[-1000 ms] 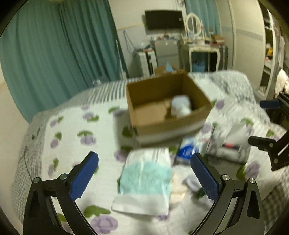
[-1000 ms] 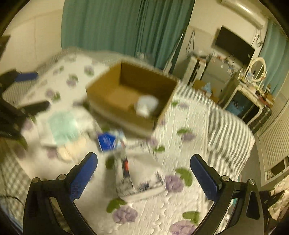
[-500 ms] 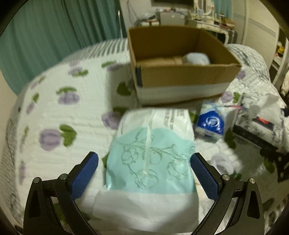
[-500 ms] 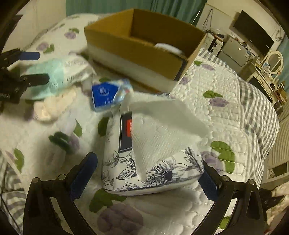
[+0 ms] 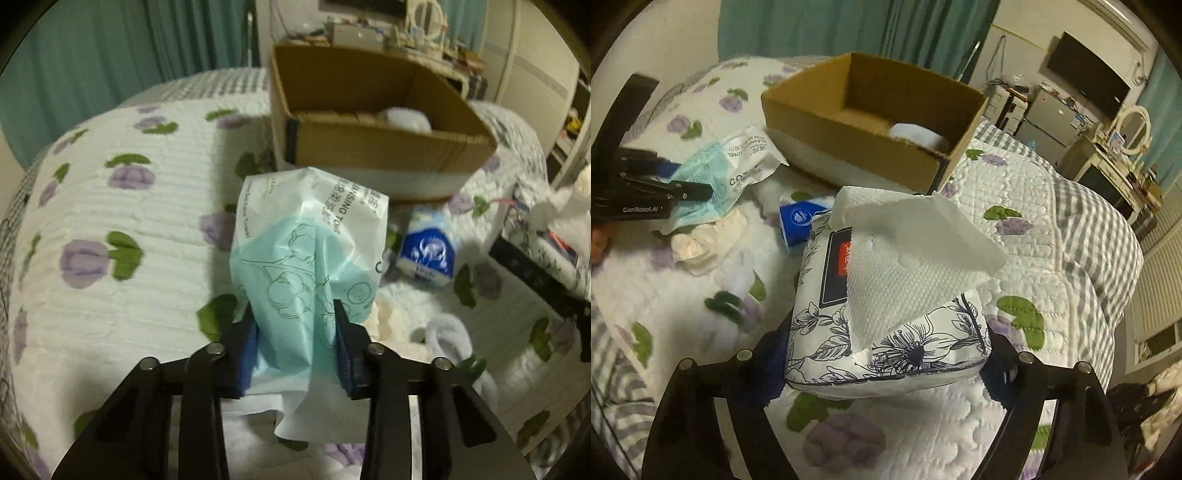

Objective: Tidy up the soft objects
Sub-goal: 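Grasp the teal diaper pack with the left gripper while the right grasps the floral tissue box, then lower the diaper pack and tissue box into the box and open both grippers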

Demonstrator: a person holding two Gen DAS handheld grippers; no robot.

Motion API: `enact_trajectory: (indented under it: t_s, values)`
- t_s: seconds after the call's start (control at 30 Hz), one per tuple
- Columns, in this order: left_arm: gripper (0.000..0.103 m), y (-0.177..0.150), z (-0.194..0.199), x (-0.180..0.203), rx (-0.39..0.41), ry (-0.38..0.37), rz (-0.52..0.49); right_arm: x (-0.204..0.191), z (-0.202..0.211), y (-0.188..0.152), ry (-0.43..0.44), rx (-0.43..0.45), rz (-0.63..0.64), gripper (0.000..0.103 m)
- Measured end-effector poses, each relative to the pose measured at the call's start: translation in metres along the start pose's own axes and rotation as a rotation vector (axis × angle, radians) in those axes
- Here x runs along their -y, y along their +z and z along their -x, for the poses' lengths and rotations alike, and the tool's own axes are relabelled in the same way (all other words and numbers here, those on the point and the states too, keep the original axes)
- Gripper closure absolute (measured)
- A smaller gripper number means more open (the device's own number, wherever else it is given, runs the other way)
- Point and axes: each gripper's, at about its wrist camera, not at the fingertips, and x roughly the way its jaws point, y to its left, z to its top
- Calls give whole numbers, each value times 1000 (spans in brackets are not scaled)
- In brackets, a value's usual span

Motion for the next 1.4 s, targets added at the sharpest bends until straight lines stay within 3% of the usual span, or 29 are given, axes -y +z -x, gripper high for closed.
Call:
enact_trajectory:
  t_s: [0.27,0.57,0.73,1.0,1.17,1.23,1.4]
  values:
    - [72,6,59,5,104,0,-10,-3,60,11,-41,113,-30,20]
    - [72,57,121,19,258,-49,-9,-11,118,55,-87,261,-32,20]
    - [72,99,109,29,267,-88,3,4,120,80,-71,318,-96,20]
    - [71,145,40,34,226,-85,64,33,80,114,-57,332,-149,20]
    - [59,155,0,39,204,-60,74,51,43,127,-31,327,-186,20]
    - [41,155,-11,40,209,-58,72,55,31,131,-24,325,-198,20]
    - [24,153,-9,41,259,-30,32,62,6,139,-13,319,-212,19]
